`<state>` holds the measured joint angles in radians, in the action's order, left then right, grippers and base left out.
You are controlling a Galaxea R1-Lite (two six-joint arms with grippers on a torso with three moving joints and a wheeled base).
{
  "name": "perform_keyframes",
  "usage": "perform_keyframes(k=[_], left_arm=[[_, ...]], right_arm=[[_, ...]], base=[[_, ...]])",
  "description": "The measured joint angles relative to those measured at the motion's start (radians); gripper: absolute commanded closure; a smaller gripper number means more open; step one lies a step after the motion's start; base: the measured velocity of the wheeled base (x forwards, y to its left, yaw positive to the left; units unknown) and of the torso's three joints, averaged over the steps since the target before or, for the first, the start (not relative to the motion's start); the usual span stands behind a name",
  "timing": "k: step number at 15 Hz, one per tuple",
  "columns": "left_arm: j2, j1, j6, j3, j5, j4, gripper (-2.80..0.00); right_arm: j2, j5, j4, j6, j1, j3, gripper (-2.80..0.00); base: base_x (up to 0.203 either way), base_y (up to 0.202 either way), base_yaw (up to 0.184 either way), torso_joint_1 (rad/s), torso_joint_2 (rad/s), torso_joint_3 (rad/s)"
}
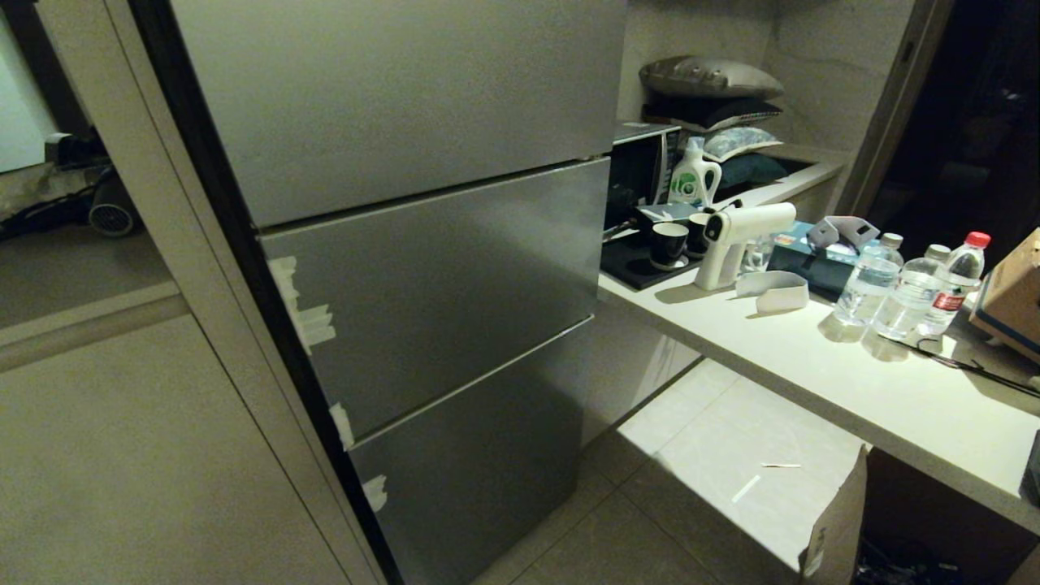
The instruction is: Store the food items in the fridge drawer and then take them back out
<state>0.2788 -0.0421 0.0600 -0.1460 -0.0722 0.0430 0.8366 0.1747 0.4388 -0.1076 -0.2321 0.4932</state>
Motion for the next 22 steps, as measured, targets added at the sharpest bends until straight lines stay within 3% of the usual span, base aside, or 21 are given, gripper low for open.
perform_keyframes(k=[2,4,6,8,13,18,22], left_arm=[[-0.031,0.004,0.008,0.064,0.021,0.005,0.0],[-0.056,0.012,0.015,0.104,0.084,0.025,0.0],[-0.067,0.022,0.017,0.112,0.083,0.027,0.0],[-0.066,0.049,0.017,0.115,0.083,0.024,0.0],[-0.073,0.063,0.017,0.119,0.083,0.022,0.0],[-0.23,0.042,0.04,0.123,0.11,0.013,0.0],[-0.267,0.036,-0.051,0.125,0.07,0.012,0.0]], right_arm=[[-0.221,-0.005,-0.18,0.036,0.047,-0.107,0.0],[-0.387,-0.032,-0.364,0.08,0.07,-0.258,0.0],[-0.485,-0.08,-0.444,0.116,0.082,-0.397,0.0],[-0.531,-0.141,-0.504,0.132,0.096,-0.444,0.0],[-0.59,-0.184,-0.524,0.239,0.258,-0.456,0.0],[-0.793,-0.191,-0.47,0.173,0.247,-0.475,0.0],[-0.833,-0.169,-0.448,0.12,0.24,-0.486,0.0]], base=[[0.0,0.0,0.0,0.0,0.0,0.0],[0.0,0.0,0.0,0.0,0.0,0.0],[0.0,0.0,0.0,0.0,0.0,0.0],[0.0,0.0,0.0,0.0,0.0,0.0],[0.0,0.0,0.0,0.0,0.0,0.0],[0.0,0.0,0.0,0.0,0.0,0.0],[0.0,0.0,0.0,0.0,0.0,0.0]])
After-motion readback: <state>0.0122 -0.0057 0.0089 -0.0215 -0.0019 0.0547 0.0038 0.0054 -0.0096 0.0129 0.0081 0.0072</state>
